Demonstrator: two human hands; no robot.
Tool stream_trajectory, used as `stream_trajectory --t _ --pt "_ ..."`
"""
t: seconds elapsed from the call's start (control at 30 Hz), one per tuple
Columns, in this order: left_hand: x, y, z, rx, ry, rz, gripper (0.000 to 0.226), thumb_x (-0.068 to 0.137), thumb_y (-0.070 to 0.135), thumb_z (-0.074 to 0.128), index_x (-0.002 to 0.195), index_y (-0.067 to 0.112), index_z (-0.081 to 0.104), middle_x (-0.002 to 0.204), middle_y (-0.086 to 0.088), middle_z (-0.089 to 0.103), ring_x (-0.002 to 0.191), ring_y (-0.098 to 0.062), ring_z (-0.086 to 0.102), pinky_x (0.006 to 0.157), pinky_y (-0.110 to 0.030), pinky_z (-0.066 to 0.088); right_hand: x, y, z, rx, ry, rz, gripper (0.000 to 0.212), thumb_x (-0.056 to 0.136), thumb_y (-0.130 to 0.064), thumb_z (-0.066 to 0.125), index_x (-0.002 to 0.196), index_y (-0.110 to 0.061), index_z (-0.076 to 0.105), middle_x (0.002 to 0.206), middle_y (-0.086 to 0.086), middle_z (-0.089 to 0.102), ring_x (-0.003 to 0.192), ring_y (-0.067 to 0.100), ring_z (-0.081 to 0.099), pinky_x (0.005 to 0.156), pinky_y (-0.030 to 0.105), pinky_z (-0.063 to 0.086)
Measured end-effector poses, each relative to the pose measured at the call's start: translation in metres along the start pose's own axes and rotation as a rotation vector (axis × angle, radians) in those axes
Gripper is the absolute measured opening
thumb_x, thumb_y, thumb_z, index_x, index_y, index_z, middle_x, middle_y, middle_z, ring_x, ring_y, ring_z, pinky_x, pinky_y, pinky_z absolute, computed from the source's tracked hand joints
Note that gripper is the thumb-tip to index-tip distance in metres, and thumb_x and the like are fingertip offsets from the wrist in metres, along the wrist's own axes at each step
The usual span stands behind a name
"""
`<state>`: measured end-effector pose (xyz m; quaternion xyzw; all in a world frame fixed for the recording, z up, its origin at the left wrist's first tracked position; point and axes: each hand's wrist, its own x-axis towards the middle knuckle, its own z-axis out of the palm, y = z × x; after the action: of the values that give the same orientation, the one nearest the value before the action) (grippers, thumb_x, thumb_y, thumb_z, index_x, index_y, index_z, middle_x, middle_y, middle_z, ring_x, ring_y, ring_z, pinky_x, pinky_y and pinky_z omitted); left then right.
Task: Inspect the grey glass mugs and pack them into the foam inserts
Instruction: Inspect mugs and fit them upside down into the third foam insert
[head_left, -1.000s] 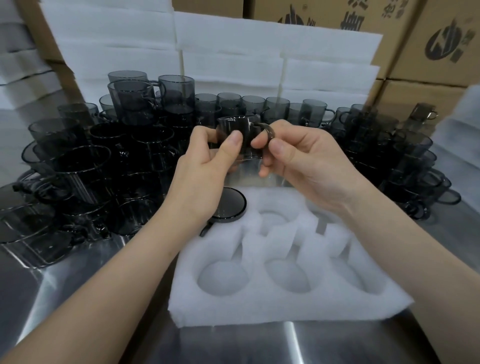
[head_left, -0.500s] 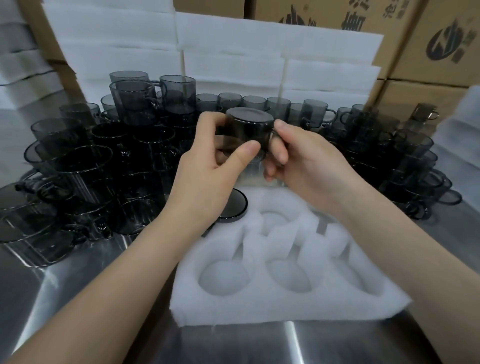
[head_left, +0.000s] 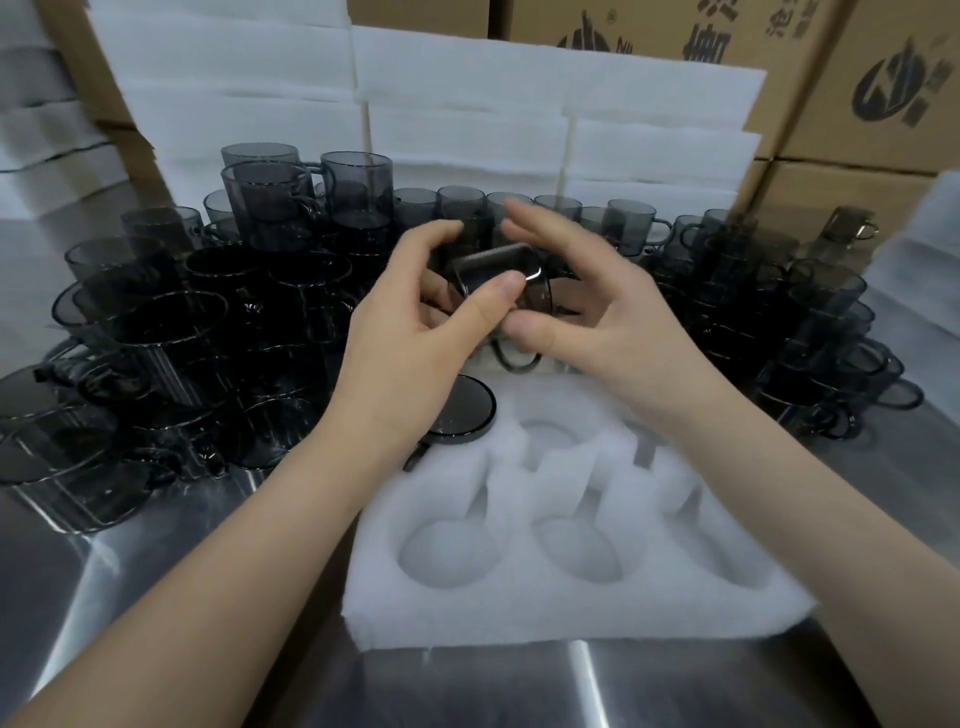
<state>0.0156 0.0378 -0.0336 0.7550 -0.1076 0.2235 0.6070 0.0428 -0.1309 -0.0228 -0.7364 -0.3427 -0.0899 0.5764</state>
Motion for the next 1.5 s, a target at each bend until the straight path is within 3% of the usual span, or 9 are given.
stream_trajectory --t 0.1,0.2,0.3,0.53,0.7,0.93,1.17,1.3,1.5 --pt "0.0 0.0 -0.002 0.036 -0.039 0.064 0.039 0.07 0.061 0.064 0.105 0.045 0.059 0.094 0.01 0.065 0.081 -0.018 0.064 0.073 -0.032 0.055 -0.001 0.001 0.003 -0.241 -0.053 -0.069 0.065 0.08 -0.011 0.076 0.138 -0.021 0.048 0.127 -0.003 0.057 0.12 0.014 0.053 0.099 0.026 0.045" --pt "-0.002 0.003 -0.001 0.075 -0.182 0.096 0.056 0.064 0.061 0.068 0.116 0.045 0.059 0.109 0.005 0.058 0.09 -0.004 0.06 0.079 -0.021 0.05 0.0 -0.002 0.004 -0.239 -0.003 -0.038 0.053 0.082 -0.018 0.071 0.132 -0.018 0.053 0.125 -0.002 0.057 0.119 0.017 0.053 0.103 0.039 0.044" --pt "-0.003 0.004 0.002 0.211 -0.234 0.148 0.071 0.058 0.062 0.075 0.122 0.033 0.061 0.106 0.011 0.05 0.096 0.009 0.051 0.08 -0.002 0.038 0.0 -0.007 0.006 -0.232 0.042 -0.022 0.039 0.089 -0.023 0.058 0.128 -0.021 0.053 0.12 -0.009 0.057 0.116 0.009 0.054 0.102 0.029 0.043" --pt "-0.002 0.001 0.005 0.19 -0.221 0.167 0.073 0.078 0.038 0.074 0.143 0.016 0.047 0.111 0.01 0.042 0.102 0.013 0.045 0.088 -0.004 0.037 0.001 -0.009 0.009 -0.024 0.111 0.009 0.033 0.097 -0.011 0.054 0.127 -0.024 0.053 0.117 -0.004 0.061 0.088 -0.009 0.061 0.07 0.009 0.05" --pt "-0.002 0.0 0.005 0.164 -0.245 0.193 0.087 0.077 0.038 0.067 0.152 0.025 0.025 0.116 0.011 0.037 0.11 0.014 0.04 0.099 -0.01 0.038 0.001 -0.004 0.009 0.227 0.131 0.109 0.033 0.099 -0.016 0.052 0.131 -0.021 0.058 0.118 0.003 0.068 0.103 0.014 0.067 0.063 0.026 0.056" --pt "-0.003 0.001 0.004 0.225 -0.333 0.282 0.085 0.082 0.014 0.075 0.151 0.019 0.027 0.125 -0.002 0.036 0.11 0.011 0.038 0.1 -0.01 0.036 0.005 -0.003 0.005 0.475 0.207 0.319 0.026 0.1 -0.024 0.051 0.11 -0.013 0.072 0.094 0.01 0.075 0.076 0.023 0.072 0.054 0.029 0.055" --pt "-0.003 0.006 0.001 0.258 -0.369 0.375 0.079 0.08 0.012 0.069 0.149 0.018 0.032 0.138 0.001 0.038 0.13 0.006 0.032 0.11 -0.014 0.029 0.008 -0.001 0.0 0.538 0.164 0.438 0.034 0.097 -0.036 0.053 0.109 -0.01 0.071 0.1 0.014 0.072 0.087 0.026 0.069 0.064 0.036 0.057" --pt "-0.005 0.006 0.0 0.248 -0.32 0.297 0.08 0.079 0.012 0.069 0.145 0.035 0.029 0.137 0.028 0.039 0.135 -0.002 0.033 0.112 -0.015 0.023 0.009 -0.002 -0.002 0.639 -0.009 0.483 0.043 0.099 -0.04 0.046 0.121 -0.008 0.064 0.108 0.017 0.069 0.088 0.03 0.068 0.066 0.036 0.056" --pt "-0.003 0.004 0.004 0.308 -0.311 0.22 0.089 0.078 0.023 0.079 0.151 0.029 0.028 0.15 0.015 0.039 0.138 0.002 0.032 0.111 -0.01 0.023 0.006 0.007 0.0 0.508 0.1 0.389 0.027 0.096 -0.03 0.056 0.104 -0.011 0.074 0.104 0.018 0.071 0.094 0.035 0.068 0.074 0.043 0.059"
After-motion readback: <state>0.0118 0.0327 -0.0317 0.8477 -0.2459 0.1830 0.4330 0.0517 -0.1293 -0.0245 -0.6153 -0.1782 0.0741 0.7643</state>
